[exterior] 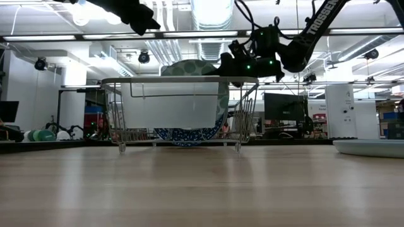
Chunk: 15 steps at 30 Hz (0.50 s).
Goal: Sort dishes
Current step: Put the green plate into the dish rack
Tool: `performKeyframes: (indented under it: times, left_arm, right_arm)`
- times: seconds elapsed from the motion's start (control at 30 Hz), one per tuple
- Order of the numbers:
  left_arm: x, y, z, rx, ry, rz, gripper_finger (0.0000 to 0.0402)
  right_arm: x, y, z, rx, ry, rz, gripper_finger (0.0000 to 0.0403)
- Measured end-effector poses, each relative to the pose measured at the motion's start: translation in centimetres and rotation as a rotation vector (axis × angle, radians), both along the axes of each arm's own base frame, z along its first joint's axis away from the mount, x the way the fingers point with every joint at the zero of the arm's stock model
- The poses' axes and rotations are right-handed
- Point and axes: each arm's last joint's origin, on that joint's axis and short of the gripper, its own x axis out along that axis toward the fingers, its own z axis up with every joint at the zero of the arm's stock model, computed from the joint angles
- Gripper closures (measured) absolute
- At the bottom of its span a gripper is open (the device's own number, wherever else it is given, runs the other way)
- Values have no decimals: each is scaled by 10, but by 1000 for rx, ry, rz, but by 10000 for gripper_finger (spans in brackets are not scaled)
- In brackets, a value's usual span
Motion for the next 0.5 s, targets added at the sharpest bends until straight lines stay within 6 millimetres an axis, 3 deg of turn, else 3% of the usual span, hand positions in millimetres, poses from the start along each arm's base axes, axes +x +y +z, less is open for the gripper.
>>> performKeyframes:
  times: [0.5]
  left_arm:
    - [10,4,-7,-4,14,8,284]
  right_arm:
    - [3,-1,-15,55,62,1,403]
